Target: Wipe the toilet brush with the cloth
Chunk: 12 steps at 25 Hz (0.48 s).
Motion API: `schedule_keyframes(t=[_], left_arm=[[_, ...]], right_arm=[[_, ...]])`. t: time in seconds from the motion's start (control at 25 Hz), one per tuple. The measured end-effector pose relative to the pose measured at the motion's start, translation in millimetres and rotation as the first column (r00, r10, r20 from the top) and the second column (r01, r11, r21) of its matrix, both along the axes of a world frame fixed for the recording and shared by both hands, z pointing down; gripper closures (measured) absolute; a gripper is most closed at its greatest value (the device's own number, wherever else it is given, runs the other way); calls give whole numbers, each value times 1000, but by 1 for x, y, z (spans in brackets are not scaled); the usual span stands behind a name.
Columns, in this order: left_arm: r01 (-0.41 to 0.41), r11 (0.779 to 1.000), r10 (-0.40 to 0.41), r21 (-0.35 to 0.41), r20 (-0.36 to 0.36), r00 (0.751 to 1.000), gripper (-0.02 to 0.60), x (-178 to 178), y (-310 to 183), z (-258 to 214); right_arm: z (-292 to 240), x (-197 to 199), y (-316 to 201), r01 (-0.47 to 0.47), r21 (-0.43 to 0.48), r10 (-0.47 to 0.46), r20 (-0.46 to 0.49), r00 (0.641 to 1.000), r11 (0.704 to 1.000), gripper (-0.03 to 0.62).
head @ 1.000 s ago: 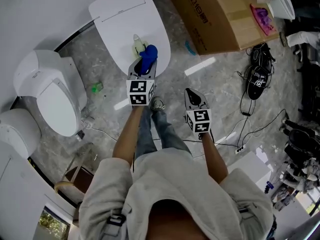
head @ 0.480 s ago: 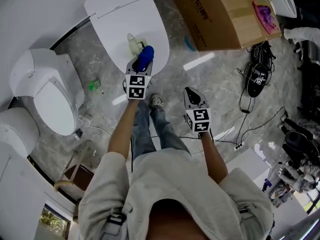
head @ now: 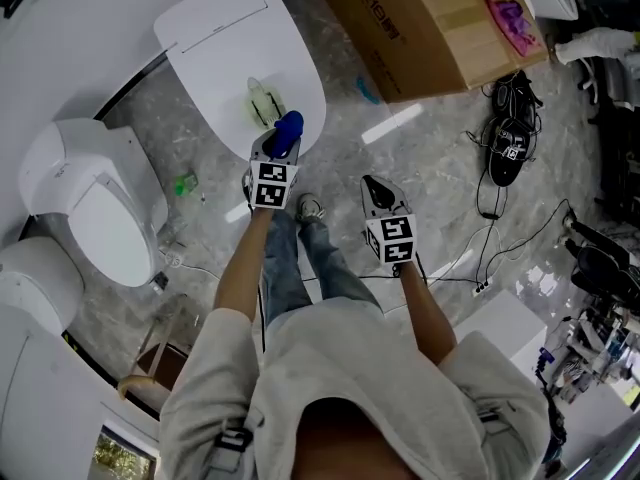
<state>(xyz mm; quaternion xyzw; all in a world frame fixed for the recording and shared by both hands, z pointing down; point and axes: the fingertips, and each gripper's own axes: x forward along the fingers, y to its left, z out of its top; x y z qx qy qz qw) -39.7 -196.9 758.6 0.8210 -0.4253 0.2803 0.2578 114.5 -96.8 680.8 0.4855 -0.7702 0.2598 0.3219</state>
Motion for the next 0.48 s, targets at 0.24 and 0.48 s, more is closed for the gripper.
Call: schedule_keyframes(t=[0.24,0.48], left_arm=[[-34,998,36,58,-37,999,419,18,16,-29],[-6,990,20,144,-94,995,419,21,24,-80]], right_arm=[[-13,8,2,-25,25,25,5,1000,999,562],[-33,15,-5,-49,80,48,22,999,996,562]])
